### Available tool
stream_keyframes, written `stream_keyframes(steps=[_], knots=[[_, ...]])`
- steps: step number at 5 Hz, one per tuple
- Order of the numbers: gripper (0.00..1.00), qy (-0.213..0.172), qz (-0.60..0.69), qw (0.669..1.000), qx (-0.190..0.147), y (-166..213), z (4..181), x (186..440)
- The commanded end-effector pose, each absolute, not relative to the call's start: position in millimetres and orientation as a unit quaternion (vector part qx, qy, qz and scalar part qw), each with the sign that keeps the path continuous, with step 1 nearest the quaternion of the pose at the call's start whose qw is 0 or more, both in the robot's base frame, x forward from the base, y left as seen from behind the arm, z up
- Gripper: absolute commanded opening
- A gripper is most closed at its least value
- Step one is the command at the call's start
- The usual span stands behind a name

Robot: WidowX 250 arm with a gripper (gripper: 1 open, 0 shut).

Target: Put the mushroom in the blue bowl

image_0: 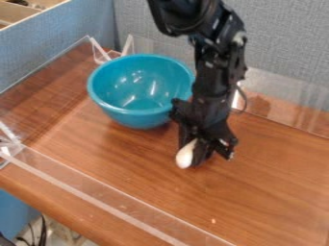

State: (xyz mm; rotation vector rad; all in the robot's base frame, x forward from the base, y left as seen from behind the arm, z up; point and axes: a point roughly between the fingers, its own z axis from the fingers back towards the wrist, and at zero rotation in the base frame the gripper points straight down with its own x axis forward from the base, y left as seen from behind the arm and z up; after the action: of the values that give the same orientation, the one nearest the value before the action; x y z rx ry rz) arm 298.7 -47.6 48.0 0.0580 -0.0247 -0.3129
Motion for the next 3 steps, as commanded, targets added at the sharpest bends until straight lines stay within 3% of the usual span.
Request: stream_keyframes(steps=[1, 3], knots=[[0.0, -0.058, -0.159, 0.985, 0.029, -48.0, 87.4, 311.7], [0.0, -0.082, -0.163, 0.983, 0.035, -64.8, 118.7, 324.5]])
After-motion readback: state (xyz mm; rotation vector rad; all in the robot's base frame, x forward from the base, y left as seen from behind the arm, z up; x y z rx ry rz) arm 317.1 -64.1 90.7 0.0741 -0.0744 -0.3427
